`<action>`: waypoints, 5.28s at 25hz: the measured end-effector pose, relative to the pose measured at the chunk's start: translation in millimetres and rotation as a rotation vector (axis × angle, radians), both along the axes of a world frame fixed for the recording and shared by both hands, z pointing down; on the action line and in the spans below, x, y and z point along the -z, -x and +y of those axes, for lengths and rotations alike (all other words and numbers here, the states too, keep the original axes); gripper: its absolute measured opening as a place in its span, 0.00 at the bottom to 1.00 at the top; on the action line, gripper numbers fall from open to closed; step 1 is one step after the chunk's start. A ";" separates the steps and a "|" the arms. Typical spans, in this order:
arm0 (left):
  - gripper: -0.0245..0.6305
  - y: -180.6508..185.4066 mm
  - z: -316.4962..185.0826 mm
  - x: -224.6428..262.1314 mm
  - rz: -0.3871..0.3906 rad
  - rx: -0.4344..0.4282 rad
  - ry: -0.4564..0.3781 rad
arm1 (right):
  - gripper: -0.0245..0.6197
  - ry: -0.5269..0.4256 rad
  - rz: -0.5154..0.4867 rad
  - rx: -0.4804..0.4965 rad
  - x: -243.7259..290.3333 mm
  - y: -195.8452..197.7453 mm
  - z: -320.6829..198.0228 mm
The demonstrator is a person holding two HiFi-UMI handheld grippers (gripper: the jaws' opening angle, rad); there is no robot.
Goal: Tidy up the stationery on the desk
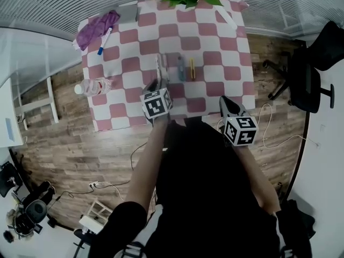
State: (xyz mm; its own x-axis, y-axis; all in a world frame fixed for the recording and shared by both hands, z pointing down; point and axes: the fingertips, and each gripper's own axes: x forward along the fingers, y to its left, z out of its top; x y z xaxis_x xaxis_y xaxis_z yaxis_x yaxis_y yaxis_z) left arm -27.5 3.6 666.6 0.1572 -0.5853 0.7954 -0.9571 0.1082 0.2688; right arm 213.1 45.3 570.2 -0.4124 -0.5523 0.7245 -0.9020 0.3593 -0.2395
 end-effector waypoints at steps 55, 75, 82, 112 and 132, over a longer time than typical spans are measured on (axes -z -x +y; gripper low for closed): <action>0.41 247.5 -208.2 -0.5 -0.452 -0.159 0.077 | 0.07 0.030 -0.062 -0.032 7.9 161.6 -65.2; 0.21 250.3 -206.7 -20.6 -0.337 -0.136 0.103 | 0.07 0.040 -0.053 -0.055 5.2 160.5 -57.2; 0.18 240.4 -203.5 -21.0 -0.342 -0.176 0.110 | 0.07 0.034 -0.059 -0.086 6.9 153.8 -51.1; 0.17 113.6 -95.2 21.3 0.010 0.007 0.071 | 0.07 0.010 -0.122 0.048 19.4 121.5 -58.6; 0.17 48.2 -41.9 -3.5 0.156 -0.012 0.155 | 0.07 0.030 -0.121 0.068 16.0 105.3 -39.3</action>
State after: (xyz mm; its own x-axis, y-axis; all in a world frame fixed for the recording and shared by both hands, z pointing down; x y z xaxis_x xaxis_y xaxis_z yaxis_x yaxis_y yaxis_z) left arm -75.7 -38.2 670.1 0.2913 -0.4557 0.8411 -0.9068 0.1486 0.3946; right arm 107.8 6.0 554.2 -0.5336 -0.4989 0.6829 -0.8395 0.4101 -0.3565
